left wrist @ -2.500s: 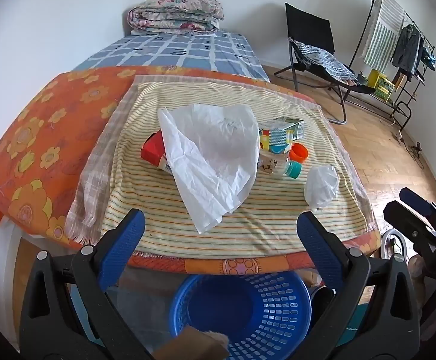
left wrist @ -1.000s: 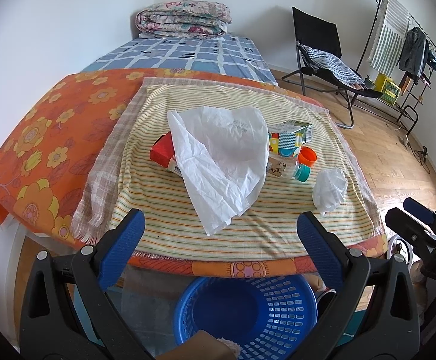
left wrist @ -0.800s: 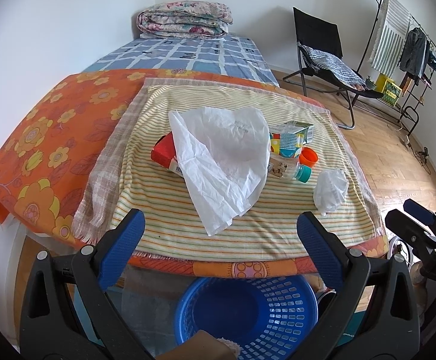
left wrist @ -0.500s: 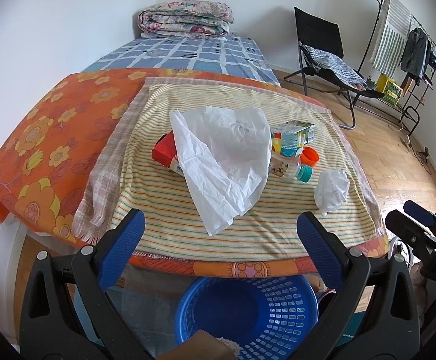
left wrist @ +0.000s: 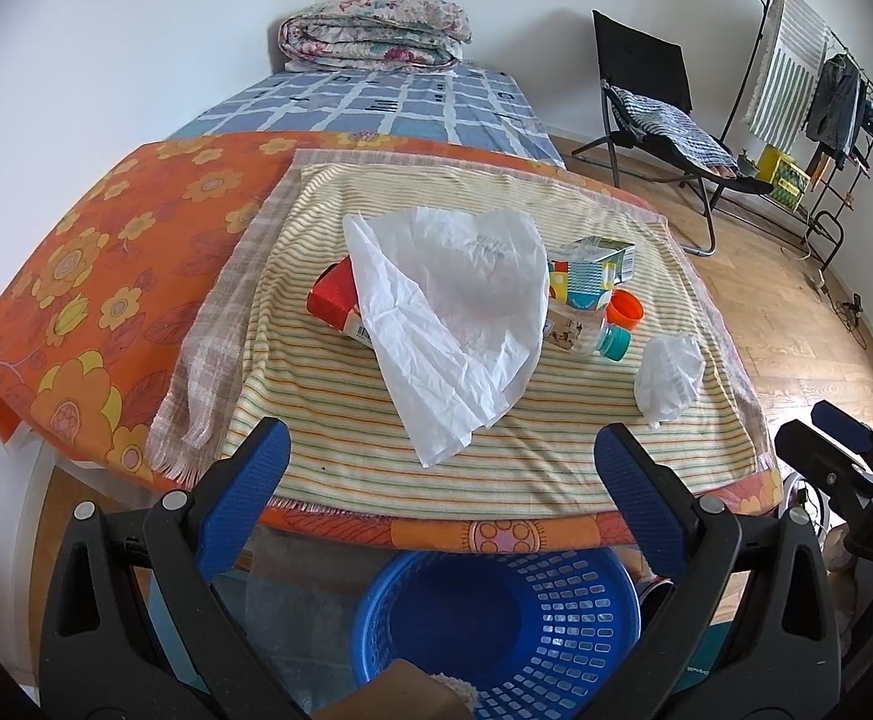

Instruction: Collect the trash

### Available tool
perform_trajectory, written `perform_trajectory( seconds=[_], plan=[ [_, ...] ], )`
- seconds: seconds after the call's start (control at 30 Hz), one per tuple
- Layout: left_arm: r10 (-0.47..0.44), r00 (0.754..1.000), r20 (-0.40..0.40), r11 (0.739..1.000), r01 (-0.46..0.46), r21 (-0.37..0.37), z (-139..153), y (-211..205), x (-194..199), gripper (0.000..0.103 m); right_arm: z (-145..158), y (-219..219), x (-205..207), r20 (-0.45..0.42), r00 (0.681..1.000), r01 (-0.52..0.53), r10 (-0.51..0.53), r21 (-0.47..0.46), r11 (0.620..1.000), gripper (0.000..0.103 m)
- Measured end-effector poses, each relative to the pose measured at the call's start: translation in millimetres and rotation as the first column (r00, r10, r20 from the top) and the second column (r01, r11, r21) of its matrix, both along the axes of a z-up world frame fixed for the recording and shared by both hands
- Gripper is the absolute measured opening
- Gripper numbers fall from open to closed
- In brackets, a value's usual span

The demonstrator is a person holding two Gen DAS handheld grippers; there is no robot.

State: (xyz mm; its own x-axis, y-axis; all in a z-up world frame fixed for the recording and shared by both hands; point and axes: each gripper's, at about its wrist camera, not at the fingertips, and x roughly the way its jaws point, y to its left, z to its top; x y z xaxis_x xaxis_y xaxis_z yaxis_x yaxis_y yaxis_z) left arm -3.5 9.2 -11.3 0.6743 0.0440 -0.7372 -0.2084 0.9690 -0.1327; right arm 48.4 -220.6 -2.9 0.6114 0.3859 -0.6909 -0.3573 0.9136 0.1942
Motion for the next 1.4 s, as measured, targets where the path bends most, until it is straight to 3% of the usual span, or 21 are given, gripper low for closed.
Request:
perform_trajectory(
  seconds=[0.63, 1.07, 1.3, 1.4],
  plan=[
    [-0.009, 1.000, -0.008, 0.999, 0.009, -0.033, -7.4, 6.7, -2.4, 0.103, -2.0, 0.5, 2.6, -0.011, 1.000, 0.012, -0.012, -0.005, 1.000, 0.103],
    [0.006, 0.995, -0.095, 0.998, -0.012, -0.067, -27.5, 18.5, 7.8, 0.101, -14.2, -4.9, 10.3, -0.011, 0.999, 0.034, -0.035, -0.039, 0.999, 0.103],
    [0.009, 0.990, -0.143, 0.994, -0.025, -0.106, -34.7, 36.0, 40.5, 0.086, -19.5, -13.2, 36.6, -0.052, 0.998, 0.040, -0.042, -0.045, 0.998, 0.103],
    [0.020, 0.983, -0.184, 0.983, -0.053, -0.175, -41.7, 50.2, 62.3, 0.079, -21.5, -17.4, 51.2, -0.084, 0.995, 0.056, -0.059, -0.038, 0.998, 0.103]
  ],
)
